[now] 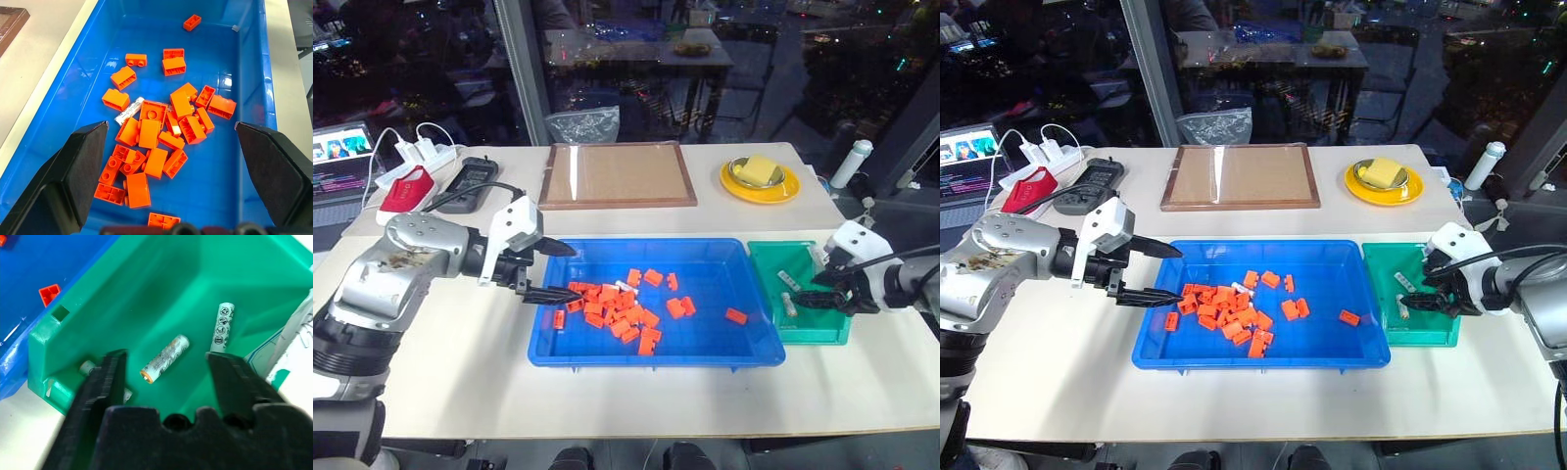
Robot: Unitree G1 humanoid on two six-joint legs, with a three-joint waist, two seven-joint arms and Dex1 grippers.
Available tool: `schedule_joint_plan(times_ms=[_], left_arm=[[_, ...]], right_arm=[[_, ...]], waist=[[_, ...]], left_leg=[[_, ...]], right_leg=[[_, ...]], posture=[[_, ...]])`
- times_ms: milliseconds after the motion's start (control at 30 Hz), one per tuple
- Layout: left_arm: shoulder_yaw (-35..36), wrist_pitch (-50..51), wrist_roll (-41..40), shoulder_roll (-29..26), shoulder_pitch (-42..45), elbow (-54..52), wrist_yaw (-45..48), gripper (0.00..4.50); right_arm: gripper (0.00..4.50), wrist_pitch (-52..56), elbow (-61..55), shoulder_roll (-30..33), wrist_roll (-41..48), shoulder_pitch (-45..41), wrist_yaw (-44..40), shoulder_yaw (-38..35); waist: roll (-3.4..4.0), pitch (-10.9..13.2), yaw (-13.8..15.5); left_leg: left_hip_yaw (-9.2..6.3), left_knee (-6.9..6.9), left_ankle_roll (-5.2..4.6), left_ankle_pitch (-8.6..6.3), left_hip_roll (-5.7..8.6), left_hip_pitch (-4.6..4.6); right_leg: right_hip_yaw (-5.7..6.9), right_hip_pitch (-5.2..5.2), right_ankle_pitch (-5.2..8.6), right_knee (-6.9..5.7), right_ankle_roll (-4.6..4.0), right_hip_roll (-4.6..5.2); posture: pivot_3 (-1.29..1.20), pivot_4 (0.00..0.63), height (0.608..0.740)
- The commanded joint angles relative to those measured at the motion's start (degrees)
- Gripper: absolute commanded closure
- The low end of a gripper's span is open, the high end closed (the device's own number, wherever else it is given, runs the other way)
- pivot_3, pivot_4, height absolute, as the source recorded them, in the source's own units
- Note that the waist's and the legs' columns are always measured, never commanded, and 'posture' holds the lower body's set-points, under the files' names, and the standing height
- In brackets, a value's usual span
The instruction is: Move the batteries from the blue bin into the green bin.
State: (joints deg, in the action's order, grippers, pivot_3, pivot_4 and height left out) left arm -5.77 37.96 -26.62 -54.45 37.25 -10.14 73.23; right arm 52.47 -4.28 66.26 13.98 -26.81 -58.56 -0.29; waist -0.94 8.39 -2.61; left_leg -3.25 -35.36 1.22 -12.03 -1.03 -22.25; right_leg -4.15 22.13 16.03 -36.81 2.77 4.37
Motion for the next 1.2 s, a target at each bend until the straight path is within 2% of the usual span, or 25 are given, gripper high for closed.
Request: schedule_joint_plan(times_ms=[33, 167, 267, 367, 467, 667, 833, 933, 967, 1100, 1200], left_arm=[[1.1, -0.1, 0.8, -1.4, -0.2, -0.3, -0.2, 0.00], [1.1, -0.5, 2.2, -1.6, -0.8, 0.7, -1.5, 0.00], [2.5, 0.0, 2.3, 0.1, 0.9, 3.8, -3.7, 0.00], [2.2, -0.8, 3.5, -0.3, 1.4, 4.9, -4.4, 0.00], [2.1, -0.7, 3.6, -1.1, 0.6, 4.3, -4.1, 0.00], [2.7, 0.4, 3.6, -3.1, -2.6, 1.6, -3.9, 0.00], [3.6, 1.0, 3.2, -3.8, -3.9, 0.3, -4.3, 0.00], [3.8, 1.3, 3.3, -3.8, -3.9, 0.0, -4.6, 0.00], [4.1, 2.2, 2.9, -3.7, -3.8, -0.1, -5.0, 0.00], [5.1, 4.8, 0.5, -4.4, -3.8, -1.6, -3.5, 0.00], [5.0, 5.1, 0.0, -4.8, -3.8, -2.0, -3.1, 0.00]], right_arm=[[0.05, -0.9, -2.1, 2.2, 0.2, -3.3, -0.1, -2.3], [0.05, -2.8, -5.4, 0.7, 2.7, -8.4, -1.1, -3.0], [0.05, -1.5, -11.4, -4.3, 8.3, -14.1, -2.3, -2.8], [0.05, 1.7, -15.4, -10.4, 10.7, -19.3, -0.6, 1.4], [0.05, 2.8, -17.4, -13.4, 10.6, -21.1, -0.4, 6.6], [0.05, -0.2, -14.8, -22.6, 3.8, -22.2, 2.2, 22.1], [0.05, -3.8, -8.7, -26.3, -0.6, -22.7, 3.4, 26.1], [0.05, -6.1, -6.5, -25.4, -4.4, -22.4, 2.9, 28.6], [0.56, -6.5, -6.7, -24.7, -5.3, -21.9, 2.3, 29.5], [1.67, -4.9, -9.2, -25.7, -3.9, -21.1, 0.7, 29.0], [1.67, -3.9, -9.9, -27.6, -3.4, -21.1, 0.7, 29.0]], waist=[[0.00, 0.0, 0.0], [0.03, 0.0, 0.0], [0.03, 0.0, -0.3], [0.02, 0.0, -0.4], [0.01, 0.0, 0.0], [0.00, 0.0, 0.2], [0.00, 0.0, 0.2], [0.00, 0.0, 0.2], [0.01, 0.0, 0.2], [0.00, 0.0, 0.0], [0.01, 0.0, -0.3]], left_leg=[[0.00, 0.00, 0.00, 0.00, -0.01, 0.00], [0.01, 0.00, 0.00, 0.00, 0.00, 0.00], [0.01, 0.00, 0.00, 0.00, -0.02, 0.02], [-0.05, -0.01, 0.00, 0.00, -0.05, 0.01], [-0.08, -0.02, 0.00, 0.00, -0.02, -0.01], [-0.11, -0.05, 0.00, 0.00, 0.01, -0.06], [-0.13, -0.12, 0.00, 0.00, 0.01, -0.07], [-0.13, -0.15, 0.00, 0.00, 0.01, -0.07], [-0.13, -0.15, 0.00, 0.00, 0.01, -0.06], [-0.13, -0.16, -0.02, -0.01, 0.00, -0.06], [-0.13, -0.15, -0.03, -0.02, -0.06, -0.01]], right_leg=[[0.00, 0.00, 0.00, 0.00, 0.00, 0.00], [-0.01, 0.02, 0.00, 0.00, 0.00, 0.01], [-0.01, 0.01, 0.00, -0.02, 0.00, -0.01], [0.02, 0.01, 0.00, -0.08, 0.00, -0.06], [0.04, 0.01, 0.00, -0.08, 0.00, -0.03], [0.07, 0.05, -0.01, -0.12, -0.01, 0.01], [0.09, 0.07, -0.01, -0.17, -0.01, 0.01], [0.10, 0.06, -0.01, -0.18, -0.01, 0.01], [0.10, 0.06, -0.01, -0.20, -0.01, 0.01], [0.10, 0.07, -0.01, -0.21, -0.01, -0.01], [0.10, 0.08, -0.01, -0.25, -0.01, -0.08]], posture=[[0.00, 0.150, 0.740], [0.00, 0.150, 0.740], [0.00, 0.150, 0.740], [0.00, 0.150, 0.740], [0.00, 0.150, 0.740], [0.00, 0.150, 0.740], [0.00, 0.150, 0.740], [0.00, 0.150, 0.740], [0.00, 0.150, 0.740], [0.00, 0.150, 0.740], [0.00, 0.150, 0.740]])
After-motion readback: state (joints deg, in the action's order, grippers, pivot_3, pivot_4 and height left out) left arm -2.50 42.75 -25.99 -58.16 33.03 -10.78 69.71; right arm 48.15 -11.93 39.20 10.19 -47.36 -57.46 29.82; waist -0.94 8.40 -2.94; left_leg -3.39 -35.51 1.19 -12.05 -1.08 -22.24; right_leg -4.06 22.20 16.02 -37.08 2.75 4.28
